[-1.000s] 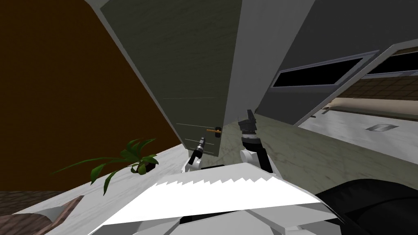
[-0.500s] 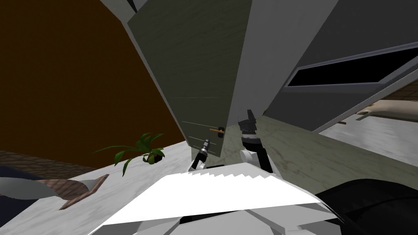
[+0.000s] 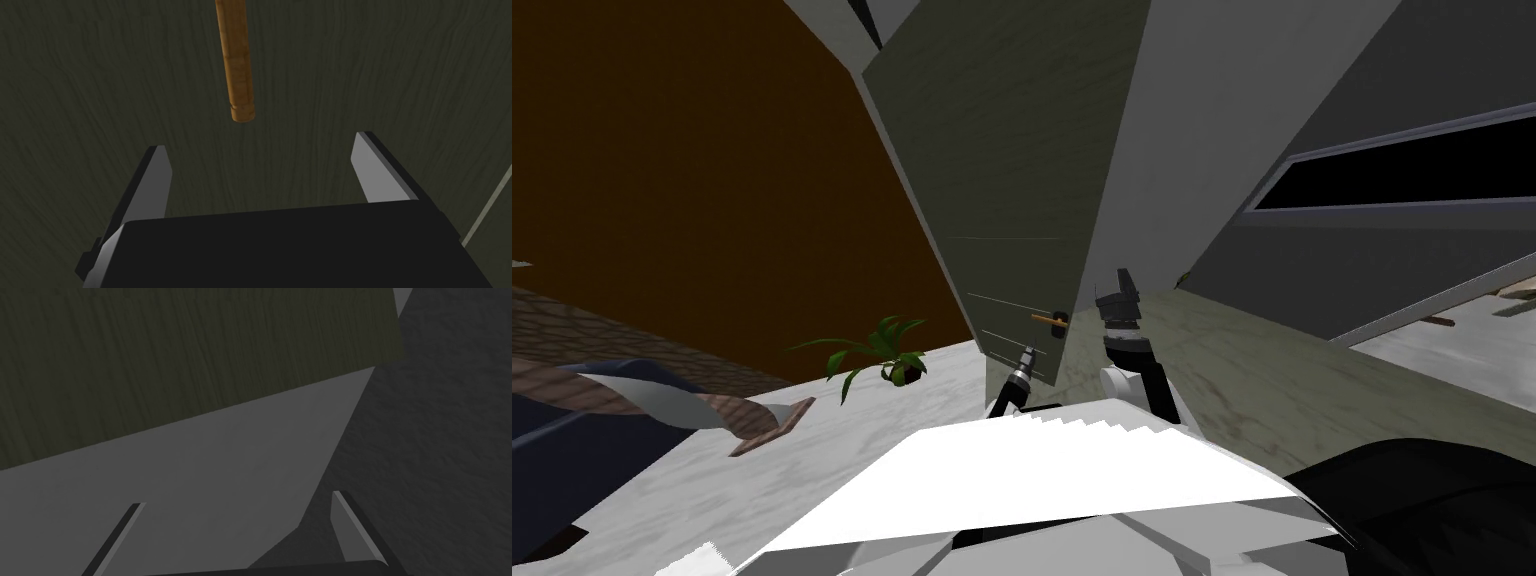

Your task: Push the door open

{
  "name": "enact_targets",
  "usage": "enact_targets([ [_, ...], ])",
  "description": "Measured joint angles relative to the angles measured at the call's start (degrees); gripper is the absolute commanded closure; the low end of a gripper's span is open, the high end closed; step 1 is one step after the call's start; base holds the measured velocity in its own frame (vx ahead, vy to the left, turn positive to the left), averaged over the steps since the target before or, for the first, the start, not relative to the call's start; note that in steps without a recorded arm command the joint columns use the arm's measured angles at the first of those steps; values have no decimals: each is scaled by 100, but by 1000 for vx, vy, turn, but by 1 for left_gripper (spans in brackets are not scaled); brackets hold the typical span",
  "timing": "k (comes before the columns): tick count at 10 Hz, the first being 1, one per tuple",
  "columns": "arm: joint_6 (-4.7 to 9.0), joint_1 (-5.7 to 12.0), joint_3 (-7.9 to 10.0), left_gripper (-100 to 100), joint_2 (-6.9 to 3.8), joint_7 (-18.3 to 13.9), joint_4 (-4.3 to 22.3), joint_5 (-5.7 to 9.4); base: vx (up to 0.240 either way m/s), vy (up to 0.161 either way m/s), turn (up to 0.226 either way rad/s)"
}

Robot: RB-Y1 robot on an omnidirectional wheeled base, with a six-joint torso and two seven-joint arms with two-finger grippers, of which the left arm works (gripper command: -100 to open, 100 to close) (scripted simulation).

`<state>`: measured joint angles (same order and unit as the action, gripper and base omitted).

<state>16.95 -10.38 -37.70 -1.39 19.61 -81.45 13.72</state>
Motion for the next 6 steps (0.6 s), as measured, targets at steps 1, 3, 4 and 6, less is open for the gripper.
enact_targets([
  [1, -14, -114, -145, -100, 54, 69, -96, 8, -29, -27, 180],
  [3, -5, -165, -359, -100, 164, 160, -106, 52, -22, -17, 77],
  [4, 2, -169, -372, -100, 172, 172, -101, 52, 96, -68, -34],
  [6, 11, -88, -324, -100, 10, 154, 8, 41, 216, -129, -11],
])
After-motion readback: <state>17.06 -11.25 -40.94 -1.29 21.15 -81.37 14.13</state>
